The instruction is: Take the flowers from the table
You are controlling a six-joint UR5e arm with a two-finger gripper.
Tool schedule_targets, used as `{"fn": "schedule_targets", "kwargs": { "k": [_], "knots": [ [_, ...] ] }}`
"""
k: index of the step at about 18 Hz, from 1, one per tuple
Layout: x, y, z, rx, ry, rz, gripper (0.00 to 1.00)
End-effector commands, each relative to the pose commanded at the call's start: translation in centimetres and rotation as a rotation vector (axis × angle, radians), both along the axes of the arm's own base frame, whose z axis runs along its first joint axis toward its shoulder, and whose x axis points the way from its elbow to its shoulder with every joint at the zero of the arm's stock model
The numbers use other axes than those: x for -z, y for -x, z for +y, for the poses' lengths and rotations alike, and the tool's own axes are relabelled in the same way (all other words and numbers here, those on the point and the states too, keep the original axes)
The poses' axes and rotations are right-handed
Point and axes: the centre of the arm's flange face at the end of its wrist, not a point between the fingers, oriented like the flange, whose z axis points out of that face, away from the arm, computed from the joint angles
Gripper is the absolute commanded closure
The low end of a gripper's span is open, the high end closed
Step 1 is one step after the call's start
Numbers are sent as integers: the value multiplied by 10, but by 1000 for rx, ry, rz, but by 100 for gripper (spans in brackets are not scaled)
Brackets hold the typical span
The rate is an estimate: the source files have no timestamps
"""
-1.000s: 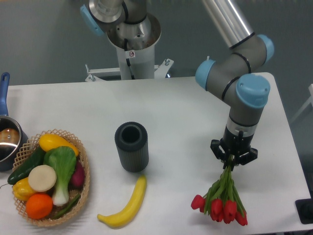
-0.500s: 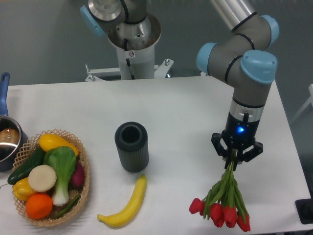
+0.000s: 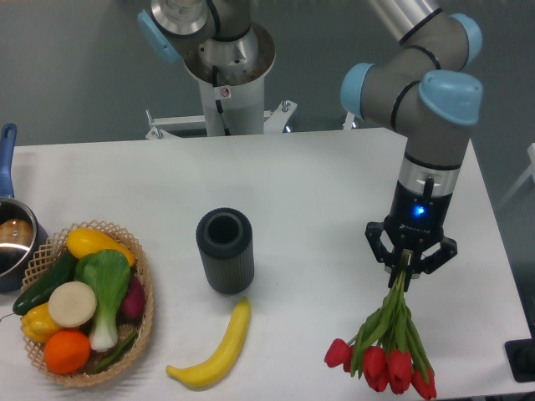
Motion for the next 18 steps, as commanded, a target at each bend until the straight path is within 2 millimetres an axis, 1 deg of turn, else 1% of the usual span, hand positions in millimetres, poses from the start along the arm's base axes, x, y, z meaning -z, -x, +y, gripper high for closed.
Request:
{"fn": "schedule_targets", "kwargs": {
  "k": [2, 9, 12, 18],
  "knots": [
    [-8, 0, 1, 18, -41, 0, 73],
    [-25, 1, 1, 79, -191, -41, 73],
    [-31, 2, 2, 86, -209, -37, 73],
    [-33, 7, -5, 74, -211, -33, 73]
  ]
}}
